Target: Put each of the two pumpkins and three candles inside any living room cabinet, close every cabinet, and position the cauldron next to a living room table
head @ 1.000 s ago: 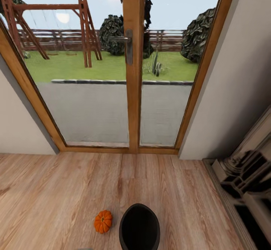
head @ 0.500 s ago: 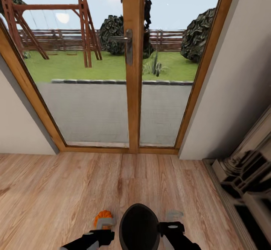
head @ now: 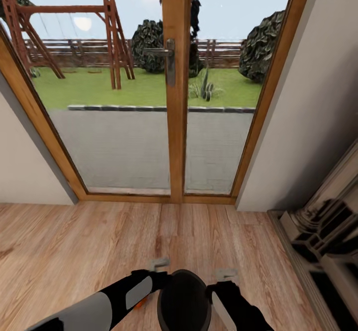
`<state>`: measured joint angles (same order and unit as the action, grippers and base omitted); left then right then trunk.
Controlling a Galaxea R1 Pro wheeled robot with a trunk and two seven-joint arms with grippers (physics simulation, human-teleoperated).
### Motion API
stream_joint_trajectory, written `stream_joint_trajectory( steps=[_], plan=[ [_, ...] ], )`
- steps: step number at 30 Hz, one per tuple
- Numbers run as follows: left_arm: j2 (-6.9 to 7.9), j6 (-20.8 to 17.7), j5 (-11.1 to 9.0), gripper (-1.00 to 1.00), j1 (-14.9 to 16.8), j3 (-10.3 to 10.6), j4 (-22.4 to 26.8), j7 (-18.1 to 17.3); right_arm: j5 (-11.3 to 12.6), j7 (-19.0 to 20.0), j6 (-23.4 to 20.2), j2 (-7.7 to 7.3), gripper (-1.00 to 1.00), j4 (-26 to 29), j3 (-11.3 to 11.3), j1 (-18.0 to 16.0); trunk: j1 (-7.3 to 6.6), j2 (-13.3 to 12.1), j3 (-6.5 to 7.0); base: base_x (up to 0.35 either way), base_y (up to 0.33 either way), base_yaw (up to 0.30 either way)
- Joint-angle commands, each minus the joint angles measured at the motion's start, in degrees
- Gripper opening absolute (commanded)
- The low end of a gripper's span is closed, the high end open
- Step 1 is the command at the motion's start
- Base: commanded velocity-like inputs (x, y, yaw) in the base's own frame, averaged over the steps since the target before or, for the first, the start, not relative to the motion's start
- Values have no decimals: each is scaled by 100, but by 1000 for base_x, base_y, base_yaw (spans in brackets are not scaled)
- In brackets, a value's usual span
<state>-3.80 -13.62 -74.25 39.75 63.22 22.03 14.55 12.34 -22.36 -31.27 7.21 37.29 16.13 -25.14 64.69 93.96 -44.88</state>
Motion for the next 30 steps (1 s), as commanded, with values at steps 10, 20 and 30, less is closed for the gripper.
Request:
stream_joint_trajectory(
  steps=[10, 20, 30],
  plan=[
    [-233, -4, -21, 100, -13, -55, -388, 271, 71, 249, -23, 7, 100, -1257, -3, -489, 0, 0, 0, 0, 0, 0],
    [-340, 30, 26, 100, -10, -70, -450, 285, 247, 959, 430, 23, 100, -2153, 3, -859, 0, 0, 0, 0, 0, 0],
    [-220, 103, 49, 100, 195, -65, -196, 279, 251, 957, 668, 6, 100, -1401, 4, -870, 0, 0, 0, 0, 0, 0]
  ],
)
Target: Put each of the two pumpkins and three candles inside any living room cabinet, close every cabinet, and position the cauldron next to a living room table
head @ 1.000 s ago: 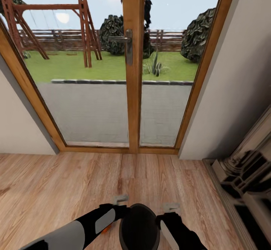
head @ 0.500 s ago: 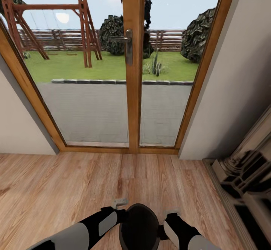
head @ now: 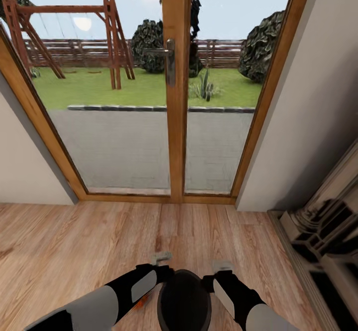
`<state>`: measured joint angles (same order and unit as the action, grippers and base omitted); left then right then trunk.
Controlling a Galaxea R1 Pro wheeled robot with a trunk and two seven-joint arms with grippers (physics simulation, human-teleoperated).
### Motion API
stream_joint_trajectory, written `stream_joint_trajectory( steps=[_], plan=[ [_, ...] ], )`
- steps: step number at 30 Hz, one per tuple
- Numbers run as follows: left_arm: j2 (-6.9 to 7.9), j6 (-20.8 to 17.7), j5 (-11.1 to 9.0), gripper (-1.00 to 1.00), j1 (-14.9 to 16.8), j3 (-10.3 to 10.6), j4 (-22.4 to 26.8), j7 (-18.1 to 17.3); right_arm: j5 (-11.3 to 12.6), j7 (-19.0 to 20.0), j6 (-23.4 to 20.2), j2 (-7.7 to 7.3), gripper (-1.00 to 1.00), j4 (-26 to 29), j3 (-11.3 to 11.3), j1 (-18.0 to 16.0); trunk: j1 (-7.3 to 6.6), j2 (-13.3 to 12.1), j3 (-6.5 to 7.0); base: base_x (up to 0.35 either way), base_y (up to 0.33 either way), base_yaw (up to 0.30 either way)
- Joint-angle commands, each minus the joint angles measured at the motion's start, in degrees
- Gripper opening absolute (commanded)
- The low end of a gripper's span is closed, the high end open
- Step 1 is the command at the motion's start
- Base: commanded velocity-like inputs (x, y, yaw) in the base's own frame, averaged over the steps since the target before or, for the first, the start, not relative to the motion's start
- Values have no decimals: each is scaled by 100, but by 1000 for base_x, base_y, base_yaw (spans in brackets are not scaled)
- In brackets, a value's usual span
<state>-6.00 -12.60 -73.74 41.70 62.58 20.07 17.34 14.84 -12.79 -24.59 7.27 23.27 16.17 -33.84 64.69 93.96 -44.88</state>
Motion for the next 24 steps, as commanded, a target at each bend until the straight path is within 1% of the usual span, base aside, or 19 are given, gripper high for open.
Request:
stream_joint_trajectory(
  steps=[1, 4, 9, 12, 15, 24],
  plan=[
    [20, 4, -4, 100, 15, 0, -19, -3, 1, 0, -3, -4, 100, 14, 0, -5, 0, 0, 0, 0, 0, 0],
    [53, 10, -15, 100, 22, -9, -143, -3, 13, 7, -4, -3, 100, -9, -5, -73, 0, 0, 0, 0, 0, 0],
    [56, 83, -46, 100, 15, -1, -696, -35, 25, 6, 16, 24, 100, -56, 4, -101, 0, 0, 0, 0, 0, 0],
    [55, 216, -53, 100, 14, 5, -807, -52, 24, 7, 15, 21, 100, -66, 8, -104, 0, 0, 0, 0, 0, 0],
    [67, 252, -60, 100, 13, 8, -846, -55, 21, 10, 21, 20, 100, -68, 2, -105, 0, 0, 0, 0, 0, 0],
    [65, 275, -62, 100, 13, 9, -862, -64, 19, 13, 41, 28, 100, -69, 0, -105, 198, 361, -162, 0, 0, 0]
  ],
)
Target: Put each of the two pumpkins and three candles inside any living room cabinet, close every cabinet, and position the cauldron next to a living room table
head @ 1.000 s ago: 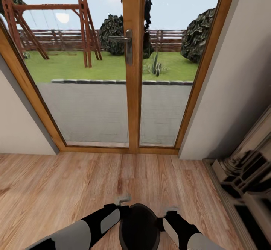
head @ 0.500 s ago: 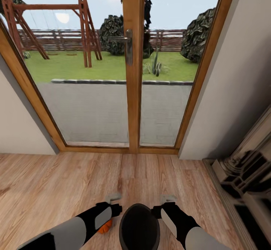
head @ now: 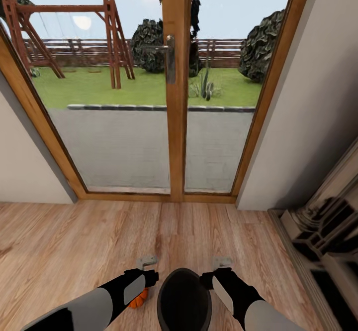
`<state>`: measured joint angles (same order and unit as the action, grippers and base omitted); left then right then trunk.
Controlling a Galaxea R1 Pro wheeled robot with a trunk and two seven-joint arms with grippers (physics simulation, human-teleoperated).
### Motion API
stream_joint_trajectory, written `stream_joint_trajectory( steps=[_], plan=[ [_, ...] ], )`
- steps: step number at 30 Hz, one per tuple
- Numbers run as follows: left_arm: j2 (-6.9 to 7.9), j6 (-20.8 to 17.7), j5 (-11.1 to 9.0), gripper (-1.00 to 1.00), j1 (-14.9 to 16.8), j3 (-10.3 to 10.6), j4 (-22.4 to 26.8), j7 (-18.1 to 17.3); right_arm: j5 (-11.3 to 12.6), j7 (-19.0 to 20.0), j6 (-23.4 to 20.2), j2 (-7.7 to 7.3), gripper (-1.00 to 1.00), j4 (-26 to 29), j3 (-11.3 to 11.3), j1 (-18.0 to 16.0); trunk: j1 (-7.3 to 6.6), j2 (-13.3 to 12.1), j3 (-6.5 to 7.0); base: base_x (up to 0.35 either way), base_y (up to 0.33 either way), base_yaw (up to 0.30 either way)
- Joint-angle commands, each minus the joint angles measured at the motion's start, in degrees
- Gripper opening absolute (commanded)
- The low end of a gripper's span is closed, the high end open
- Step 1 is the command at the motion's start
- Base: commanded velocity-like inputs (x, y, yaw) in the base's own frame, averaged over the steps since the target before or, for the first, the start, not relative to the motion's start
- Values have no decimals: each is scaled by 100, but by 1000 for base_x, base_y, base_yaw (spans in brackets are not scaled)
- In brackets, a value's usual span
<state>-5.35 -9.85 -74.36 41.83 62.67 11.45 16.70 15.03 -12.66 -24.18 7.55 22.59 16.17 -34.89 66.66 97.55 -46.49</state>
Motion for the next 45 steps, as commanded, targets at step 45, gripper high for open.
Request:
stream_joint_trajectory(
  steps=[45],
  plan=[
    [-84, 0, 7, 100, -49, 0, 165, -18, 8, 26, 27, 62, 100, -185, 18, 61, 989, 1806, -808, 0, 0, 0]
  ],
)
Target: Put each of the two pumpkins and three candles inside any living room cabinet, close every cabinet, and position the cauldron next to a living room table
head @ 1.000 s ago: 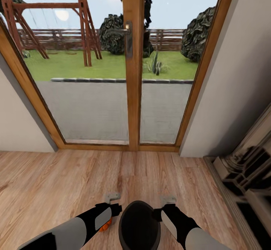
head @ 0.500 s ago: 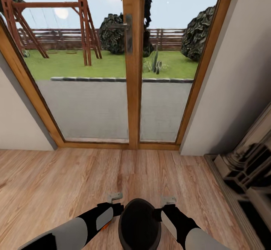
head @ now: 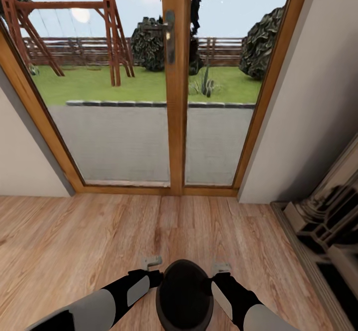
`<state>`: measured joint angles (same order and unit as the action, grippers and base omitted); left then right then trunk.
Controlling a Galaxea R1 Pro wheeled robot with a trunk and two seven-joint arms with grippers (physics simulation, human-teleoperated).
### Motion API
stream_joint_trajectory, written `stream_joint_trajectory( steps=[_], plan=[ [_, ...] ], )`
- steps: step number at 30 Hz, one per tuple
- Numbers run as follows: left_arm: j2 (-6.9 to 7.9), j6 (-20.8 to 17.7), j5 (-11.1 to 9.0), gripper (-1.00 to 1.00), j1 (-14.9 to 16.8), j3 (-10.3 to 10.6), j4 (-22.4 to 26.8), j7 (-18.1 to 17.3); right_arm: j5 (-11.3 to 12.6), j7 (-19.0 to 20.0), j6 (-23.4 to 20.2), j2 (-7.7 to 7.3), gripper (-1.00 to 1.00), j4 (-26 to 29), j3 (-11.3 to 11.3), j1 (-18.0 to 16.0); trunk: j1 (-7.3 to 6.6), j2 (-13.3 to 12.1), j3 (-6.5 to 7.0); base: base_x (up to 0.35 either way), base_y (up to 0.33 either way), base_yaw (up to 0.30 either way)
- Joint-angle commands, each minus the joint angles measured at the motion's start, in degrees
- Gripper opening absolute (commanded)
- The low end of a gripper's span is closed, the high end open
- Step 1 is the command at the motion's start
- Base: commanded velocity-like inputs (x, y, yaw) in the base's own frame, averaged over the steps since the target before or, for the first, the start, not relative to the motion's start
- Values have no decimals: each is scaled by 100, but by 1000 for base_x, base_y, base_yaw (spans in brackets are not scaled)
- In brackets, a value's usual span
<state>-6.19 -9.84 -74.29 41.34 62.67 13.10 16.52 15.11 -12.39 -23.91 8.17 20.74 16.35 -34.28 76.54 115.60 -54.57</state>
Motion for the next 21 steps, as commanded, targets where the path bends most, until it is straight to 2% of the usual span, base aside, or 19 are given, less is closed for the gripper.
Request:
stream_joint_trajectory(
  steps=[1, 7, 14, 21],
  plan=[
    [-1, 0, 1, 100, -1, 0, 0, -2, 0, 0, 0, 0, 100, 0, 0, 0, 23, 42, -18, 0, 0, 0],
    [0, 0, 0, 100, -11, 0, 0, -7, 0, 0, -6, 0, 100, -13, 3, 0, 154, 282, -126, 0, 0, 0],
    [4, 0, 2, 100, -12, 0, -8, -223, 0, 0, -1, 2, 100, -124, 8, 0, 308, 563, -252, 0, 0, 0],
    [-4, 0, 2, 100, -16, 0, -9, -261, 0, 0, 0, 0, 100, -131, 8, 0, 462, 844, -377, 0, 0, 0]
  ],
)
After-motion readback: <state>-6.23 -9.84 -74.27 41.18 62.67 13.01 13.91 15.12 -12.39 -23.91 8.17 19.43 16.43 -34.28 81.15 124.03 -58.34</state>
